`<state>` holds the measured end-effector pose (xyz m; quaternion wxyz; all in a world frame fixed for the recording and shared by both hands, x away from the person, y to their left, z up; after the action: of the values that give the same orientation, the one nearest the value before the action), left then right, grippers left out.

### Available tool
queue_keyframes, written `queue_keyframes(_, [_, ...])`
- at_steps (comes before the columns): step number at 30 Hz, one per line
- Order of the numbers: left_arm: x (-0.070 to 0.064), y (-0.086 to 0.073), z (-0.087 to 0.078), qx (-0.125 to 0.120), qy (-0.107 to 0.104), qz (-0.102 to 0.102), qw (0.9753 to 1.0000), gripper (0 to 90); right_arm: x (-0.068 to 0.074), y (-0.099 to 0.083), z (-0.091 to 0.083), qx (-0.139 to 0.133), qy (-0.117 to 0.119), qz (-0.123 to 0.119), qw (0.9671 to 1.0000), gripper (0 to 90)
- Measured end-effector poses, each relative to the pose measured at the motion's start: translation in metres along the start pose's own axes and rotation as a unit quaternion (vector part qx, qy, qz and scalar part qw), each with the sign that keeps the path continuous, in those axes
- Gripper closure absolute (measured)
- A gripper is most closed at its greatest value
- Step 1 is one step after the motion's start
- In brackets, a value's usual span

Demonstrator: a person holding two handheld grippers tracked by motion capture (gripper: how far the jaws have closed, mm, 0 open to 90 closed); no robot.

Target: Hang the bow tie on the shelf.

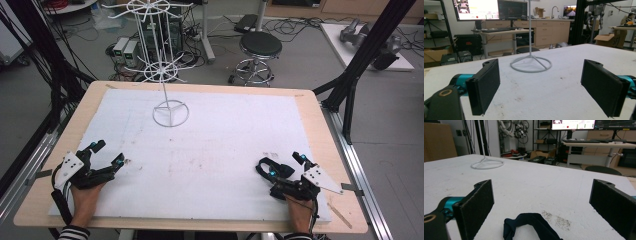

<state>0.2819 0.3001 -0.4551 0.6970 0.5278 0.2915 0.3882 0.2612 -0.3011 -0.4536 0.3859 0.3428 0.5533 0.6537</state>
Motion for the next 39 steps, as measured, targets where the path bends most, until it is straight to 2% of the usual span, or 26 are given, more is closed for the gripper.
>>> queue_keyframes(29, [-0.0005, 0.0, 0.0004, 0.0, 0.004, 0.002, 1.0, 16.1, -0.0024, 0.0004, 0.0003, -0.005, -0.002, 0.001, 1.0, 4.6])
queue_keyframes(35, [-0.0006, 0.0, 0.0005, 0.001, 0.005, 0.002, 1.0, 16.1, -0.0013, 0.0009, 0.0006, 0.001, -0.004, 0.002, 1.0, 4.6])
queue_keyframes(39, [-0.0005, 0.0, 0.0005, 0.001, 0.005, 0.002, 1.0, 16.1, -0.0002, 0.0021, 0.0018, 0.012, 0.0, -0.009, 0.9999, 4.5])
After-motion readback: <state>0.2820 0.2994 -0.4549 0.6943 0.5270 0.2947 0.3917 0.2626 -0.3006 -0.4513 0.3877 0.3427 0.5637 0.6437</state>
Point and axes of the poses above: each handheld gripper's, and its own axes: z roughly forward along the jaws, y roughly out of its top, x roughly to its left, the point moved 1 cm from there along z, roughly forward along the jaws, and after that the axes turned 14 degrees about -x, right-handed, at the moved point
